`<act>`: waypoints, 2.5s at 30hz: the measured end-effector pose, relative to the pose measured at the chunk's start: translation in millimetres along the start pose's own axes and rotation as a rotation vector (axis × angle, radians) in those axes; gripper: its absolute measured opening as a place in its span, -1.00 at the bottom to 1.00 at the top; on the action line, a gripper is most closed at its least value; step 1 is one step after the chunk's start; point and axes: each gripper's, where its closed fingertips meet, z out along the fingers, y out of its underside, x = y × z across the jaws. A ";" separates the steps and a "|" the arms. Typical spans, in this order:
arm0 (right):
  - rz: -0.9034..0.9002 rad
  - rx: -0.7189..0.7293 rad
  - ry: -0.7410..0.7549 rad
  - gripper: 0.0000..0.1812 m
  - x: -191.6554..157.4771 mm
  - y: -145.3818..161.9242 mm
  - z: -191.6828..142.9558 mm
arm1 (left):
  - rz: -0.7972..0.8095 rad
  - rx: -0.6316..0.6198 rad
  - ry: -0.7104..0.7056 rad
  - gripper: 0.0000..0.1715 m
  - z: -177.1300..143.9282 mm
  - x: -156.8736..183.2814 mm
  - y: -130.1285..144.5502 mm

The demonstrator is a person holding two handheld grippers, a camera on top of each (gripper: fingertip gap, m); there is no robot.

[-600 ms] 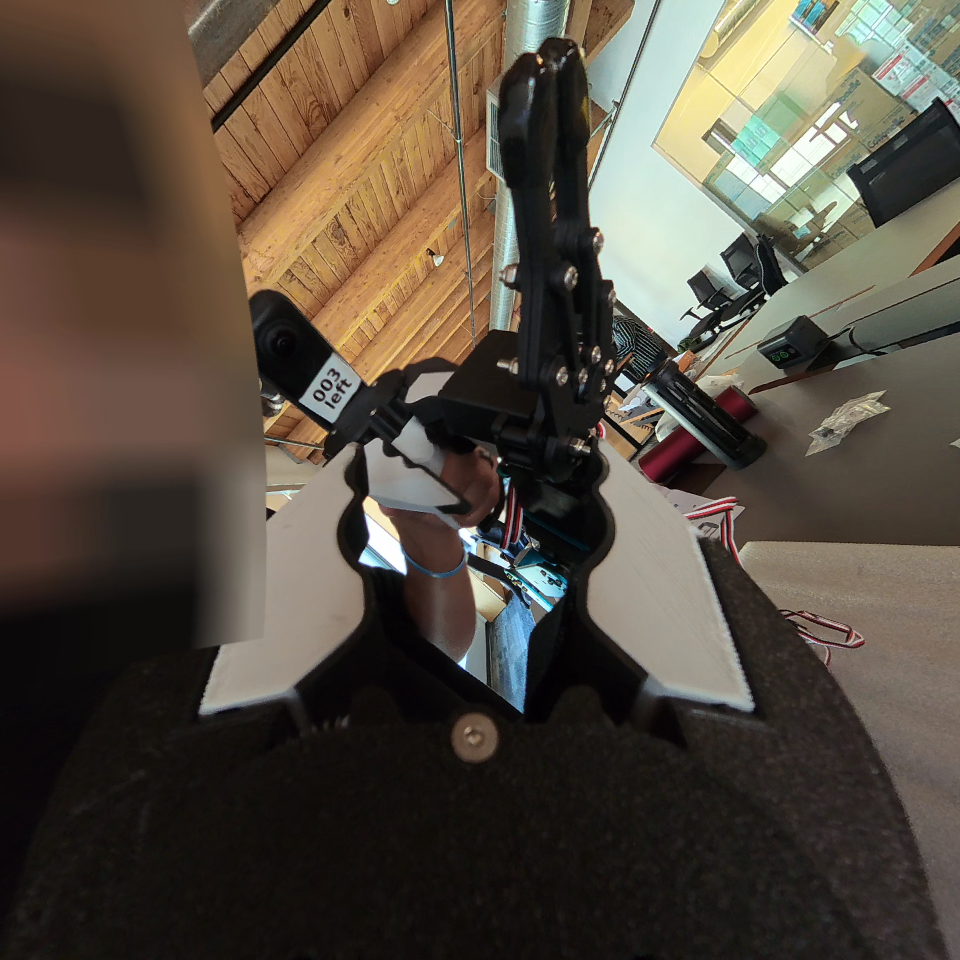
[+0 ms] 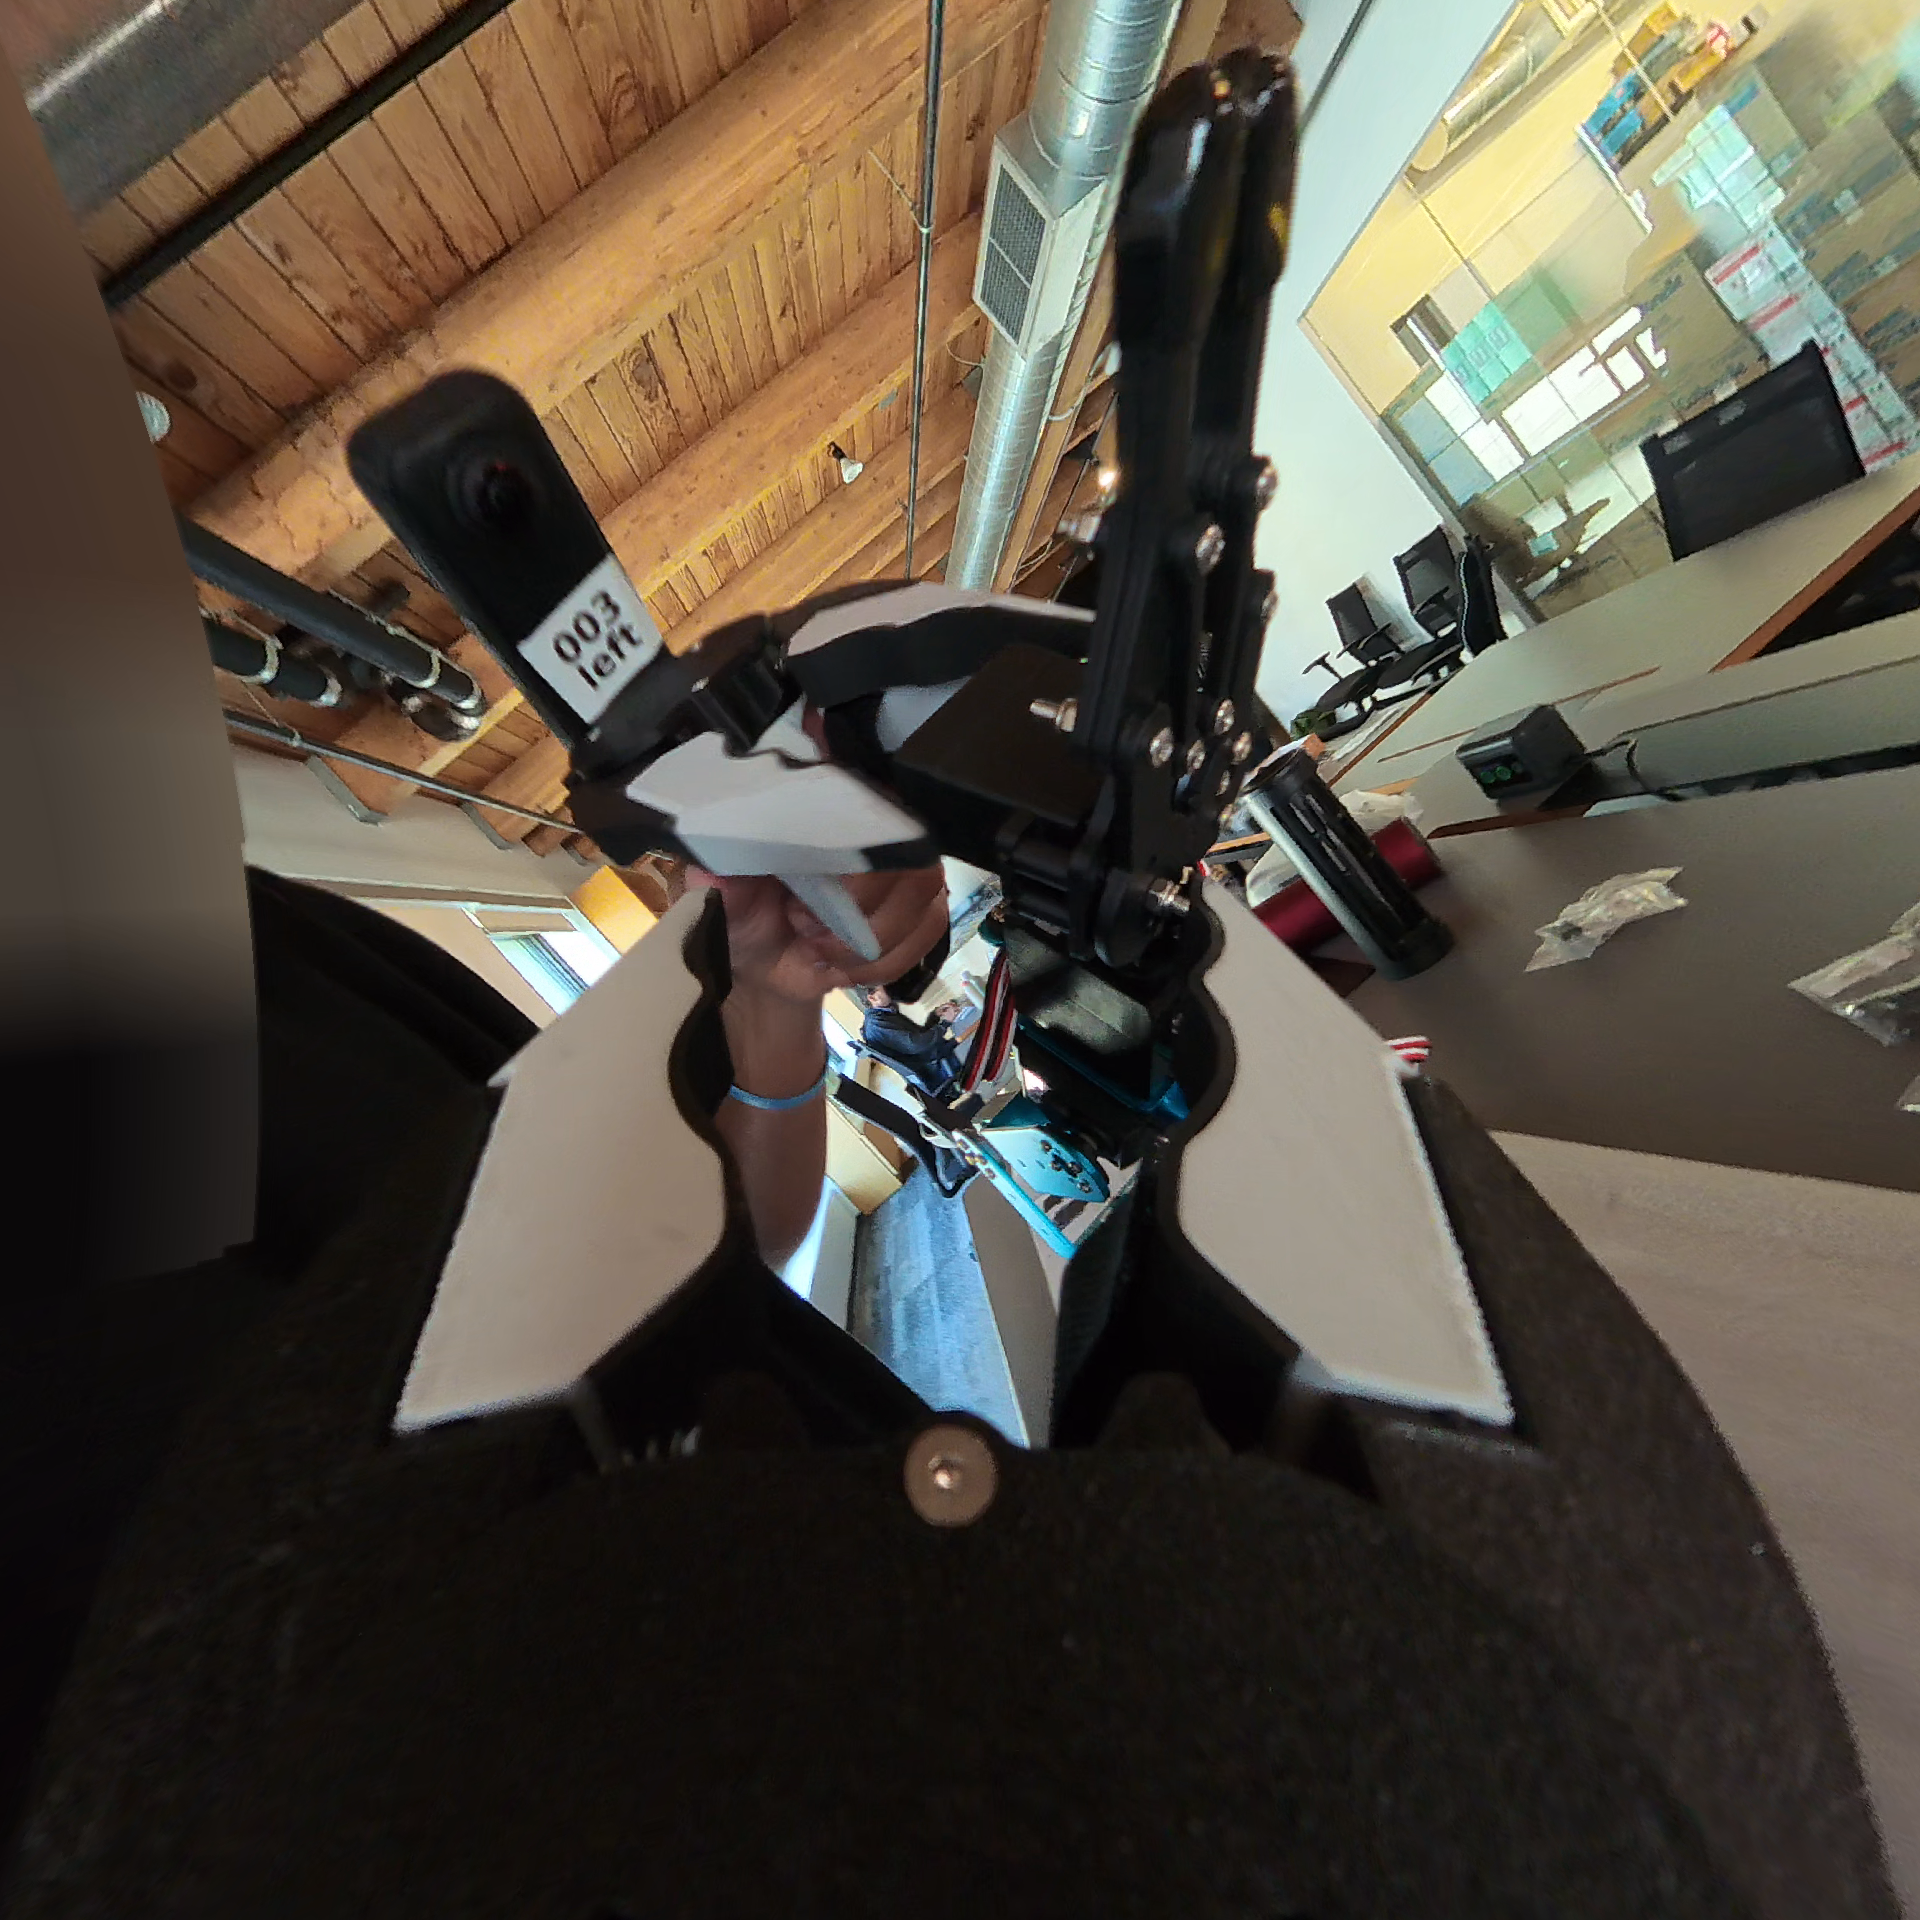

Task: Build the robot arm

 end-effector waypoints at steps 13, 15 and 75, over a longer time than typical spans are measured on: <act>-0.107 0.039 -0.034 0.03 -2.2 2.2 -2.2 | 0.065 -0.234 -0.039 -0.34 12.3 -0.7 8.4; -0.132 0.047 -0.038 0.03 -5.2 4.0 -0.3 | 0.074 -0.245 -0.042 -0.34 8.4 0.3 8.3; -0.356 -0.015 -0.044 -0.22 -14.4 15.5 25.1 | -0.091 0.108 -0.002 -0.40 -38.8 -1.3 25.2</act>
